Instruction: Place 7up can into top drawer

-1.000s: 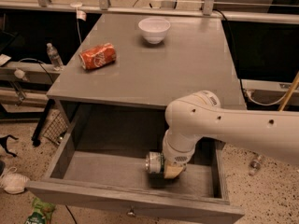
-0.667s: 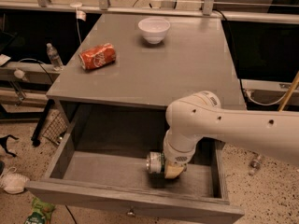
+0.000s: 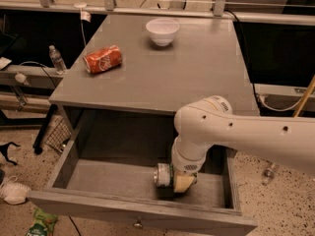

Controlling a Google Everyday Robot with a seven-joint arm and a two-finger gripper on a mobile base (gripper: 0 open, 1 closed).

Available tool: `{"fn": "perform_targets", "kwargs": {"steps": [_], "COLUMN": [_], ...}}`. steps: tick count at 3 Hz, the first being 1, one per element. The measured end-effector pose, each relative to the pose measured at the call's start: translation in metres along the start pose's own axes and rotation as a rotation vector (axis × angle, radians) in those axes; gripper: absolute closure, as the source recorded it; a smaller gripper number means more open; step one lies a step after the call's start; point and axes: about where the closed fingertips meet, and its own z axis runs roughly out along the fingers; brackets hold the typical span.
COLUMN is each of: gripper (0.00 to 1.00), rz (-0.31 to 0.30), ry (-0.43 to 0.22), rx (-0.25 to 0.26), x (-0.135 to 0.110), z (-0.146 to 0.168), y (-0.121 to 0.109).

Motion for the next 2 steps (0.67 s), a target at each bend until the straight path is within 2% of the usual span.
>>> {"fn": "perform_targets", "kwargs": {"steps": [1,2], "gripper": [0.08,0.00], "rz": [-0.001,-0.002], "ry": [0.001,0.002], "rx": [0.000,0.000], "x": [-0.0001,-0.0001], "z": [-0.0002,-0.0003], "y": [0.0005,0.0008]}}
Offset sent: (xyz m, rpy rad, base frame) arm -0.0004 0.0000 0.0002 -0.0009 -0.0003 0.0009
